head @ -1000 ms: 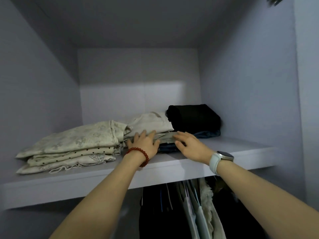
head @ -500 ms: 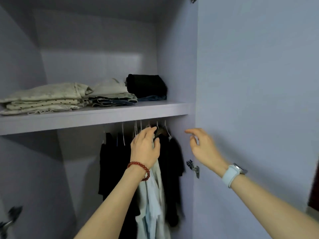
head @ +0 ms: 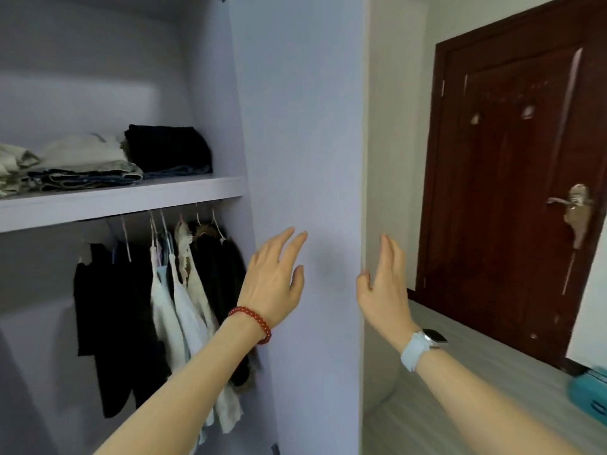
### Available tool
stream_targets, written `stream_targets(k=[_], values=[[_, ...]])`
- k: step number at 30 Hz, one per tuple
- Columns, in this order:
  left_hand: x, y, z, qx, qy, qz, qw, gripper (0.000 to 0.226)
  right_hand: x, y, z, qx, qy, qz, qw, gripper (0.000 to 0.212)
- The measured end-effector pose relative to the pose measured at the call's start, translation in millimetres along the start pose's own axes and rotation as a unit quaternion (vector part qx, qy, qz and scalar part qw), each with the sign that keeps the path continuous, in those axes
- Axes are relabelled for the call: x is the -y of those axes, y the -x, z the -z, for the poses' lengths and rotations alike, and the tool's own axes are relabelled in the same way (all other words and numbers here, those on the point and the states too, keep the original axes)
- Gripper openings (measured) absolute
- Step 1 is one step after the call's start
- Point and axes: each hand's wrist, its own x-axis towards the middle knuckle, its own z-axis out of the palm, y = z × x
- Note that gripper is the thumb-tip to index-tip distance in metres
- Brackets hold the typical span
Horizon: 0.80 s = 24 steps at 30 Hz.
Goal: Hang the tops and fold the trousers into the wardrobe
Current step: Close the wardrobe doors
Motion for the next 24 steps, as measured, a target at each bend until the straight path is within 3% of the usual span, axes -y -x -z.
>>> stream_targets(k=[3, 8, 13, 16, 20, 24], values=[[-12.0, -5.0, -2.7, 0.031, -0.040, -0.018, 0.999, 0.053, -5.3, -4.2, -6.8, 0.148, -0.113, -0.115, 0.976, 0.064], [-8.4, -2.3, 14.6, 0.065, -0.085, -0.004, 0.994, 0.056, -15.4, -10.2, -13.1, 0.126, -0.128, -0.134, 0.975, 0.055], [21.2, 2.8, 38.2, 0.026, -0.151, -0.033, 0.988, 0.052, 1.2, 21.0, -34.3, 0.130, -0.210, -0.017, 0.969, 0.055], [44.8, 6.1, 57.1, -0.020, -0.196, -0.081, 0.977, 0.051, 17.9, 30.2, -62.0, 0.186, -0.226, 0.063, 0.954, 0.057], [85.7, 12.8, 86.5, -0.015, -0.274, -0.121, 0.954, 0.050, 43.7, 31.3, -107.2, 0.292, -0.139, 0.161, 0.932, 0.068], [135.4, 33.3, 117.5, 0.007, -0.361, -0.070, 0.930, 0.047, 72.9, 20.1, -157.8, 0.325, 0.028, 0.300, 0.897, 0.083]])
